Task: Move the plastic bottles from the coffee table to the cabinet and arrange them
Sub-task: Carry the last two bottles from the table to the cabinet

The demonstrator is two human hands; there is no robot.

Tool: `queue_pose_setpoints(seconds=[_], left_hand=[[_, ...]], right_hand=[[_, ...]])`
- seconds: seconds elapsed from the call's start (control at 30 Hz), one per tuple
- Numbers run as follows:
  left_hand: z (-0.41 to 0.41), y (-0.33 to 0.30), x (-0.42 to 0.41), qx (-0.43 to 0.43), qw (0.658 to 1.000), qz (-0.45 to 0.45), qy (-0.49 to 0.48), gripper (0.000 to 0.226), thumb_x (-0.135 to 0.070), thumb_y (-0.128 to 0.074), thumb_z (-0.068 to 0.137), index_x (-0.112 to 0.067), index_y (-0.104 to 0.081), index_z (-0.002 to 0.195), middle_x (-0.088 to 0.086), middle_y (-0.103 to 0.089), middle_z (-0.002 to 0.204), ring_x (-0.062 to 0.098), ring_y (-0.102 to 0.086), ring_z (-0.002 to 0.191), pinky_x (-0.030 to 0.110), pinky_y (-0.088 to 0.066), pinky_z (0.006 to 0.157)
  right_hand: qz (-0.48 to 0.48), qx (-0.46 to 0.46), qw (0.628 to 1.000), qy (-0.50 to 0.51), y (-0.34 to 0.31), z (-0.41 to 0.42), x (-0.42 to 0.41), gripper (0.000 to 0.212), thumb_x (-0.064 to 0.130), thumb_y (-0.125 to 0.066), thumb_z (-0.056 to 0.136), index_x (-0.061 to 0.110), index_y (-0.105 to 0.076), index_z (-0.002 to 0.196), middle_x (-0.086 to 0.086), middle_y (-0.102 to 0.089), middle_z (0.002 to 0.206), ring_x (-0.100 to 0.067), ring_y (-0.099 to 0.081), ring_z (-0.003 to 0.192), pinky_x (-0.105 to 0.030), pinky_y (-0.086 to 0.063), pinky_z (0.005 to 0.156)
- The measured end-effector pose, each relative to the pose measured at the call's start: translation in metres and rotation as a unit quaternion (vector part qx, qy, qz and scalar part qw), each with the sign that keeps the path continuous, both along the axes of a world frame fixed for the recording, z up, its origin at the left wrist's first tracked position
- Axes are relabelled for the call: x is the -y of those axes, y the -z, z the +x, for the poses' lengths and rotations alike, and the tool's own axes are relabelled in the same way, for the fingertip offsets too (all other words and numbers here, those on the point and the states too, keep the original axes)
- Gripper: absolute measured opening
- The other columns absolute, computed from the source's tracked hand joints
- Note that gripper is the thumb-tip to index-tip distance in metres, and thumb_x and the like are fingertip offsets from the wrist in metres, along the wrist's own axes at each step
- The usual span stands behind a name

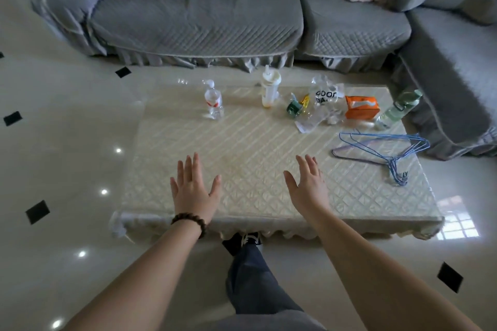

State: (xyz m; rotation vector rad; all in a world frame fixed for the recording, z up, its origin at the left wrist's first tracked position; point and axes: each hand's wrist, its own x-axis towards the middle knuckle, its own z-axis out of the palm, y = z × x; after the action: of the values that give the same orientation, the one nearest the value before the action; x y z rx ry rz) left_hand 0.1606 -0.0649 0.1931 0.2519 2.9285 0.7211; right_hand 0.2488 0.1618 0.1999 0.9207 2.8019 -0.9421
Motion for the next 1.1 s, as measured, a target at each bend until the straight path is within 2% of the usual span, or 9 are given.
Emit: queue_pose_setpoints(seconds=[0.33,0.63,0.93,1.1], left_hand=[[-0.137,0.016,-0.069,0.034,0.999,-0.002,-0.019,0.078,-0.041,-0.051,0.092,-0.014,-0.007,0.151,0.006,-0.012,0.159,0.021,-0.004,0.147,0.045,-0.005,0.118],[-0.239,0.047,-0.087,0.037,0.998,0.030,-0.043,0.079,-0.035,-0.056,0.091,-0.011,-0.010,0.150,0.009,-0.016,0.158,0.023,-0.008,0.146,0.043,-0.009,0.118],[-0.346,0.140,-0.102,0.076,0.990,0.096,-0.068,0.089,-0.040,-0.066,0.083,-0.011,-0.014,0.150,0.011,-0.020,0.156,0.023,-0.017,0.144,0.043,-0.021,0.116],[-0.397,0.202,-0.128,0.083,0.975,0.164,-0.128,0.105,-0.043,-0.078,0.071,-0.013,-0.015,0.149,0.008,-0.025,0.154,0.021,-0.023,0.142,0.033,-0.022,0.114]], right_hand=[[-0.012,0.017,1.000,0.007,0.023,-0.139,-0.062,0.062,0.047,-0.040,0.096,0.020,-0.024,0.149,-0.003,-0.015,0.160,-0.017,-0.002,0.148,-0.041,-0.012,0.120],[0.004,0.038,0.999,-0.013,0.047,-0.238,-0.091,0.063,0.046,-0.041,0.096,0.017,-0.024,0.149,-0.004,-0.015,0.159,-0.017,-0.003,0.148,-0.040,-0.011,0.120],[0.040,0.038,0.998,0.021,0.117,-0.310,-0.107,0.062,0.044,-0.046,0.094,0.015,-0.029,0.146,-0.005,-0.020,0.158,-0.018,-0.005,0.148,-0.043,-0.016,0.119],[0.039,0.033,0.998,0.039,0.175,-0.335,-0.106,0.060,0.042,-0.048,0.094,0.015,-0.032,0.145,-0.005,-0.023,0.157,-0.018,-0.007,0.148,-0.040,-0.015,0.119]])
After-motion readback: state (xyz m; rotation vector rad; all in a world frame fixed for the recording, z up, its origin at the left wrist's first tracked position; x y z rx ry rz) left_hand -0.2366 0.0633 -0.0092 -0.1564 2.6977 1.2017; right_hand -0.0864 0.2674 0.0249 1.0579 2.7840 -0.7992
